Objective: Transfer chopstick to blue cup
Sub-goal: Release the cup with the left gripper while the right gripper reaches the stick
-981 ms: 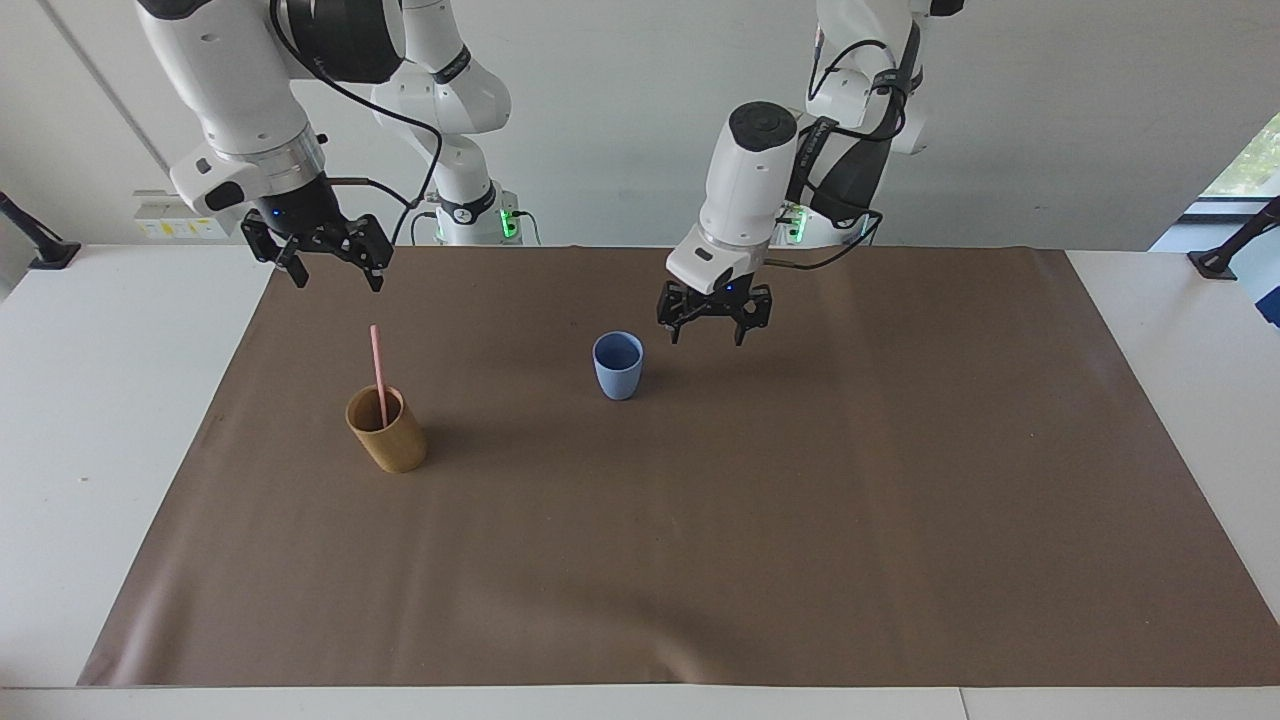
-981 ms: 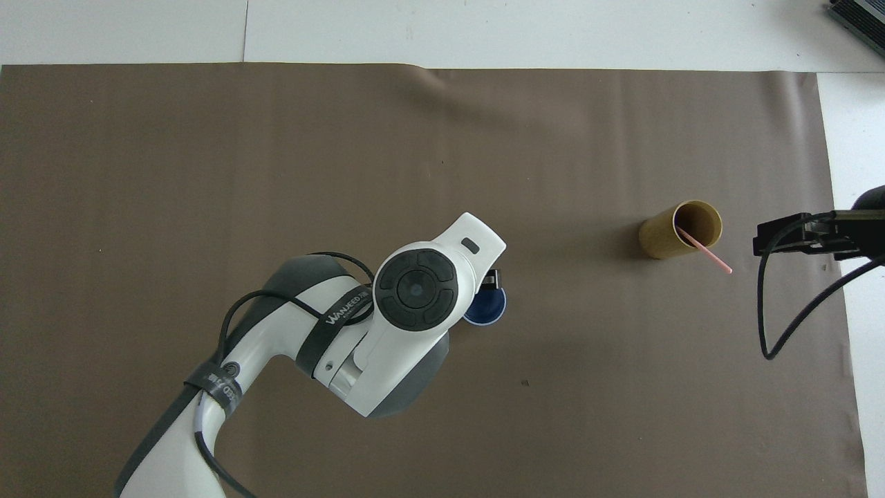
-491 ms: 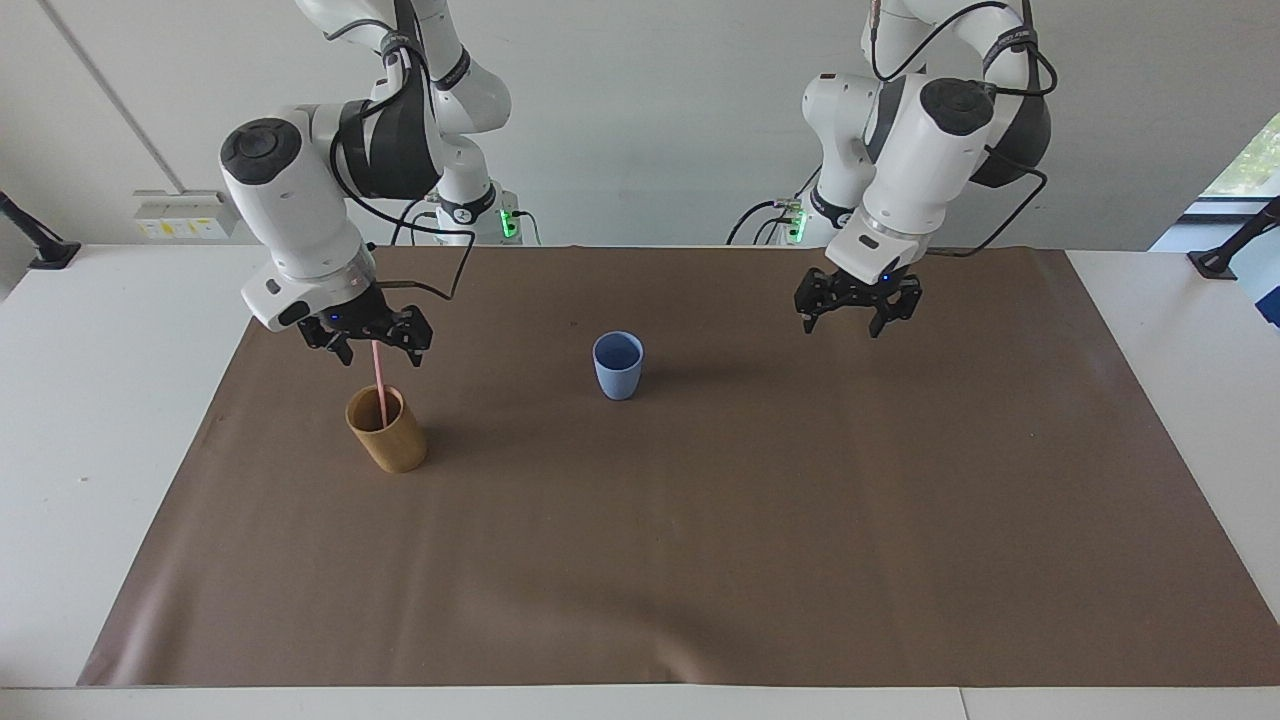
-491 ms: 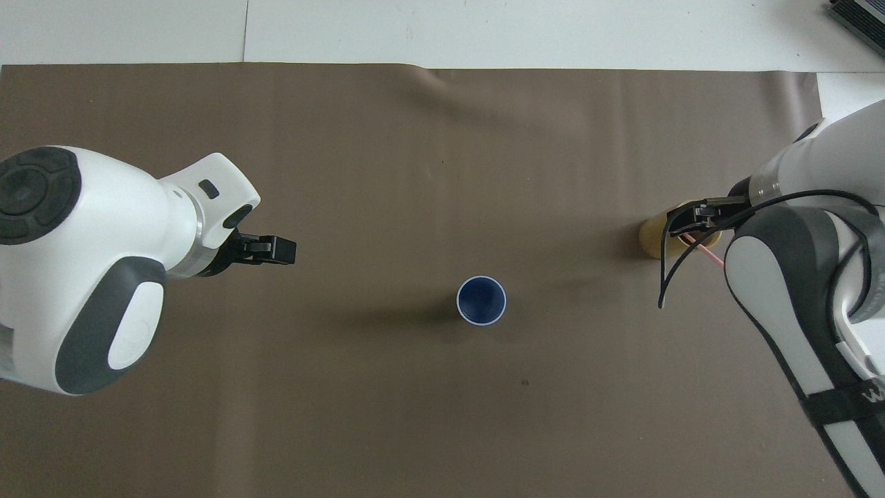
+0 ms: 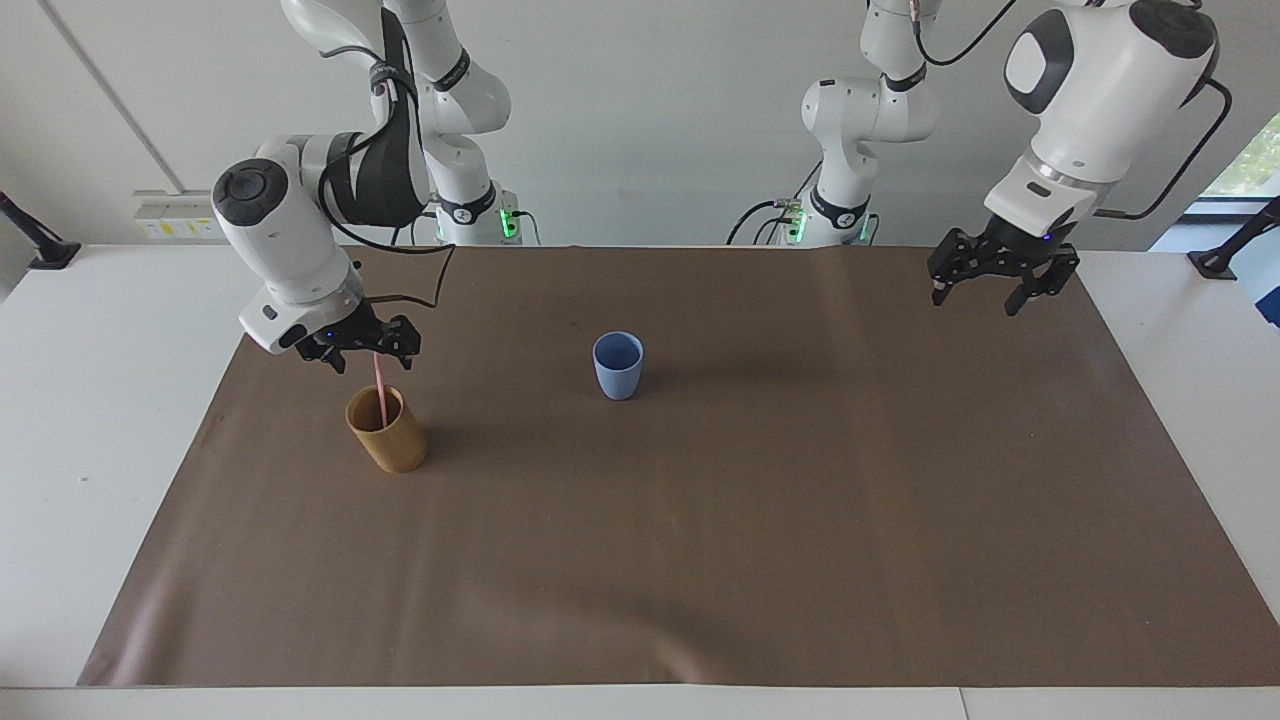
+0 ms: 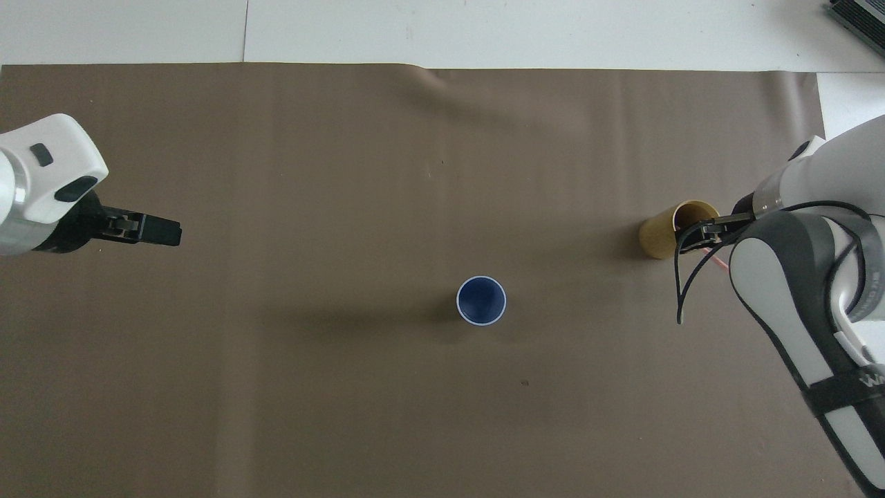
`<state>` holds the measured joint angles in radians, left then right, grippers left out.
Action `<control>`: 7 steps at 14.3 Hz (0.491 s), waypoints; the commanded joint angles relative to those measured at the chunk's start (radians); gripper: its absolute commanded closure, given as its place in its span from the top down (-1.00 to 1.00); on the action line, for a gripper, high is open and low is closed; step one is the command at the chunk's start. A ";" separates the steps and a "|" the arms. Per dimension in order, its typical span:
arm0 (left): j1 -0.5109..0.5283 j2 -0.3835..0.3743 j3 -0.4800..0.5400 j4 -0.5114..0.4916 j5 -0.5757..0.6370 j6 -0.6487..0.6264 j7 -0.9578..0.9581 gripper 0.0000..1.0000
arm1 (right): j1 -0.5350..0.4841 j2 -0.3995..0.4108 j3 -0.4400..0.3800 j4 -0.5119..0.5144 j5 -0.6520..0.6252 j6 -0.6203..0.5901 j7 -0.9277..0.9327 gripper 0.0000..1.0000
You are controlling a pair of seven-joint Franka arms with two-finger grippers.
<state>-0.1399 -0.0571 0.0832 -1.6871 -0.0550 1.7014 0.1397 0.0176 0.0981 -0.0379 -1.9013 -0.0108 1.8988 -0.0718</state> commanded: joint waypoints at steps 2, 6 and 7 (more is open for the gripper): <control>0.063 0.081 -0.013 0.212 0.011 -0.161 0.014 1.00 | -0.008 -0.037 0.006 -0.041 0.020 0.002 -0.023 0.79; 0.062 0.082 -0.014 0.234 0.018 -0.181 0.008 1.00 | -0.019 -0.040 0.006 -0.041 0.020 -0.035 -0.025 0.21; 0.056 0.074 -0.014 0.219 0.018 -0.183 0.005 1.00 | -0.021 -0.040 0.006 -0.039 0.020 -0.041 -0.025 0.14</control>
<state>-0.0866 0.0029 0.0802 -1.4902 -0.0550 1.5535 0.1433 0.0163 0.0853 -0.0374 -1.9143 -0.0105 1.8707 -0.0718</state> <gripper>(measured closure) 0.000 0.344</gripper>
